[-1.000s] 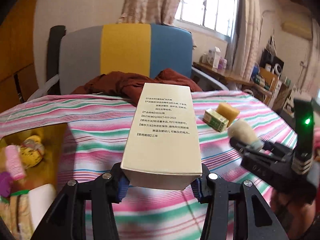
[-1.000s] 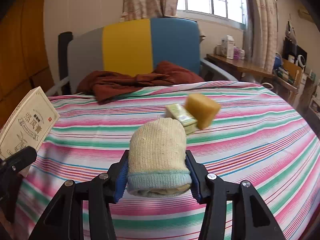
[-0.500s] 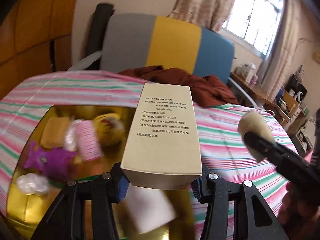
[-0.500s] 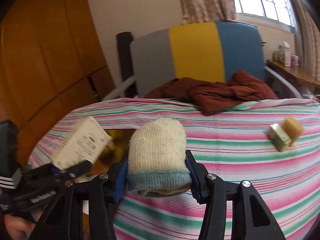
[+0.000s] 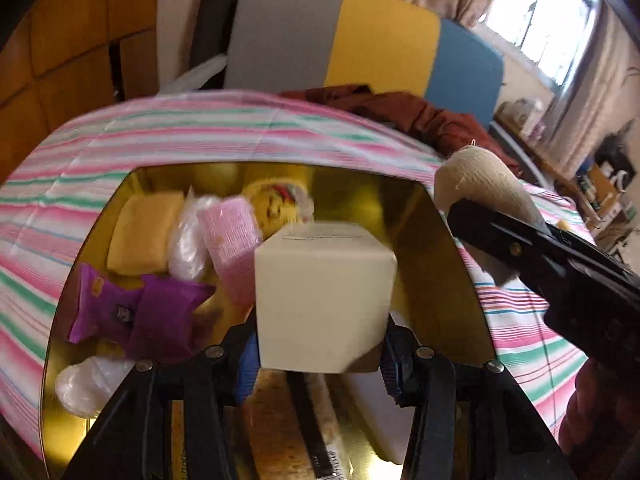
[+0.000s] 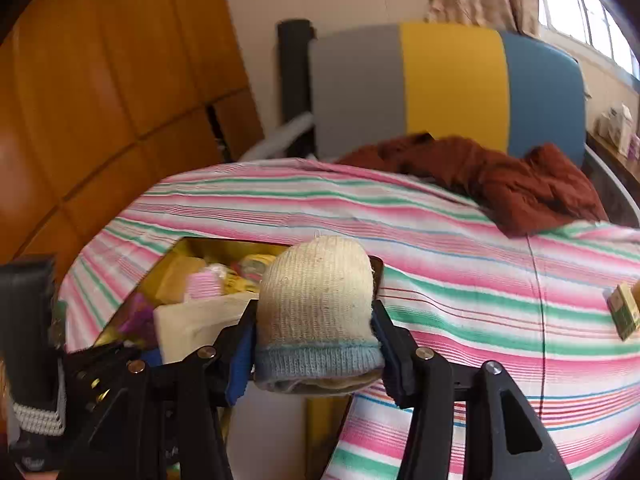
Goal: Organize objects
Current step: 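Carry the white box and towel roll to the gold tray and release both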
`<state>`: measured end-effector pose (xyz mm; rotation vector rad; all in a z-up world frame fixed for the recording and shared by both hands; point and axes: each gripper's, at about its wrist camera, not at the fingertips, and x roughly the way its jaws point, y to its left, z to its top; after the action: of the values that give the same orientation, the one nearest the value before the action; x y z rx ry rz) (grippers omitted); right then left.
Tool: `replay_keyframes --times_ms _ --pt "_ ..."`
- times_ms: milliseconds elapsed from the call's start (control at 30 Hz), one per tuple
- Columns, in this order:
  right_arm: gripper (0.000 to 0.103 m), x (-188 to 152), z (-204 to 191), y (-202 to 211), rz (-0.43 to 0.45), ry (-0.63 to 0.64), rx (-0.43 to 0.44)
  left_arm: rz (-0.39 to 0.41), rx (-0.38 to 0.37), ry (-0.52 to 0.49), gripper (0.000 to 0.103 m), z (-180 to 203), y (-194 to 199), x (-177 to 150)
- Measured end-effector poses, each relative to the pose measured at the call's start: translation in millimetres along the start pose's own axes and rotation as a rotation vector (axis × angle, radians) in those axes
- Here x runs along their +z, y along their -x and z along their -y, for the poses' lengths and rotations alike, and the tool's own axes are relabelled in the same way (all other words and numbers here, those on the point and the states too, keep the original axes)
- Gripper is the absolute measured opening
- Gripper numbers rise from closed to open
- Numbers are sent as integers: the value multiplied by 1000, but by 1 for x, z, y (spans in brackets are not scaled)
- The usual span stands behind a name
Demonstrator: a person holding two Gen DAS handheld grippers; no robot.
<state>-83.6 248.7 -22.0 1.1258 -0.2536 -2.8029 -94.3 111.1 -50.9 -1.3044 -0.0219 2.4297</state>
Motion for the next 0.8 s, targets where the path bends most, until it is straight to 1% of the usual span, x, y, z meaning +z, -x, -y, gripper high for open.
replay_keyframes --times_ms 33,67,100,133,167,200,267,367,433,467,500,533,567,700,800 --pt "55 2 3 -7 -17 -17 0 -40 -1 17 53 -2 -6 1" --pt "55 4 5 -12 -39 -30 -1 -70 9 40 62 -4 -10 1" --pt "55 5 7 -15 -52 -48 -7 -82 14 64 69 -6 -10 1" --pt "56 5 10 -12 -48 -63 2 -67 -1 84 72 -9 -7 0" --pt "57 5 12 -8 -33 -70 21 -38 -20 101 80 -11 0 -1" --pt "59 4 12 -2 -15 -67 27 -4 -21 107 88 -12 7 -2" --pt "59 4 13 7 15 -63 11 64 3 96 91 -11 24 -5" --pt "59 3 21 22 47 -90 47 144 24 81 90 -8 42 -10" --pt "59 0 27 30 51 -124 51 181 41 91 84 -8 48 -11" --pt "59 -3 30 33 50 -140 54 187 46 95 68 -9 49 -10" --pt "59 -5 33 36 47 -152 56 183 46 98 45 -12 47 -9" --pt "59 -7 35 39 43 -161 53 169 43 97 39 -13 44 -9" --pt "59 -8 38 40 40 -168 52 154 42 98 35 -13 43 -9" --pt "59 -17 47 49 47 -179 52 125 13 101 35 -8 32 -9" --pt "59 -21 55 53 48 -195 50 119 22 83 36 1 20 -3"
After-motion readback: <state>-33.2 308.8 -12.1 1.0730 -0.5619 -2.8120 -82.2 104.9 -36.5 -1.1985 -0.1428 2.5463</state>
